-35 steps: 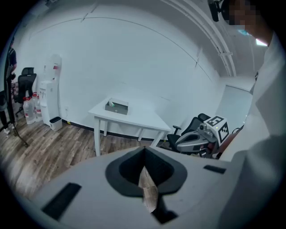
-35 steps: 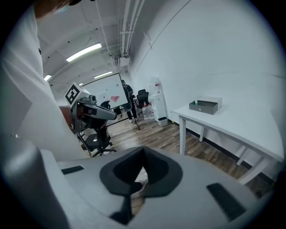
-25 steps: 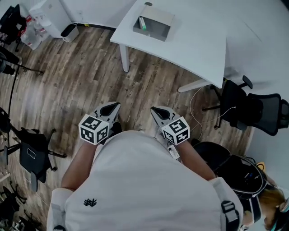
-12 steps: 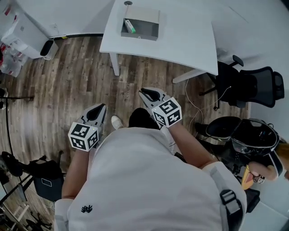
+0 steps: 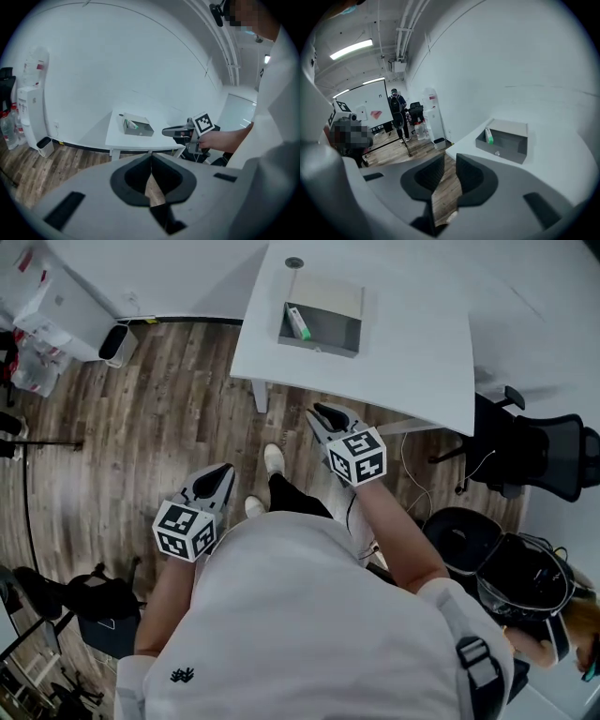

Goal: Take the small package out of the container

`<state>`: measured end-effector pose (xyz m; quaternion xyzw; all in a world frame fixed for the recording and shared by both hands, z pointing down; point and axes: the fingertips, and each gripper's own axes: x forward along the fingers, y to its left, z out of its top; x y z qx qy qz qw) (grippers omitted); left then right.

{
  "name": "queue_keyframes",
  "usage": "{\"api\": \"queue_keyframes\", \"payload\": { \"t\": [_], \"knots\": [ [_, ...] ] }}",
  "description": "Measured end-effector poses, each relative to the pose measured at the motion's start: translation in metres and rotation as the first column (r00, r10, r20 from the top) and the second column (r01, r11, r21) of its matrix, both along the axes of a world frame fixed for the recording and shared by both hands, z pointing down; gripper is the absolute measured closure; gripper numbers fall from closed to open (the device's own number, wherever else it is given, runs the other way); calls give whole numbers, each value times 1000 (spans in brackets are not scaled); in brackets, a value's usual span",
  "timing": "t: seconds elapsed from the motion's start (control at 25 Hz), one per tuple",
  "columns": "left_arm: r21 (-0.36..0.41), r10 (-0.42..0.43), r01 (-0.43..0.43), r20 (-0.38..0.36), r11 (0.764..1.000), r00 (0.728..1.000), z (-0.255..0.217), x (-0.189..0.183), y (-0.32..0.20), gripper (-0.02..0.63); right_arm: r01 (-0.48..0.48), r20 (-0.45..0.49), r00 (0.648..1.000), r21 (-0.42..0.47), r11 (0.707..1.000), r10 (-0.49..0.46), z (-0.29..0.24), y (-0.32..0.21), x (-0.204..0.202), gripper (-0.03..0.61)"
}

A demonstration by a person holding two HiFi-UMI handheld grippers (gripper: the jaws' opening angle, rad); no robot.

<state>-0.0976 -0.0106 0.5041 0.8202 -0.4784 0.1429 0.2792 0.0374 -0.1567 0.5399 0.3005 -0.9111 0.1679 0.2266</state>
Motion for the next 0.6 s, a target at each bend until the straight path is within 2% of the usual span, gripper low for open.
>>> {"api": "queue_keyframes", "payload": {
  "t": [0.36,0.6],
  "knots": [
    [-11,-34,35,47,999,998,-12,-12,-91,606,-40,-25,999,24,999,41,15,-149,-18,458],
    [-34,-74,76,67,997,995,-9,-23,-127,606,-63,-77,995,-18,998,62,52,-214,-35,417]
  ]
}}
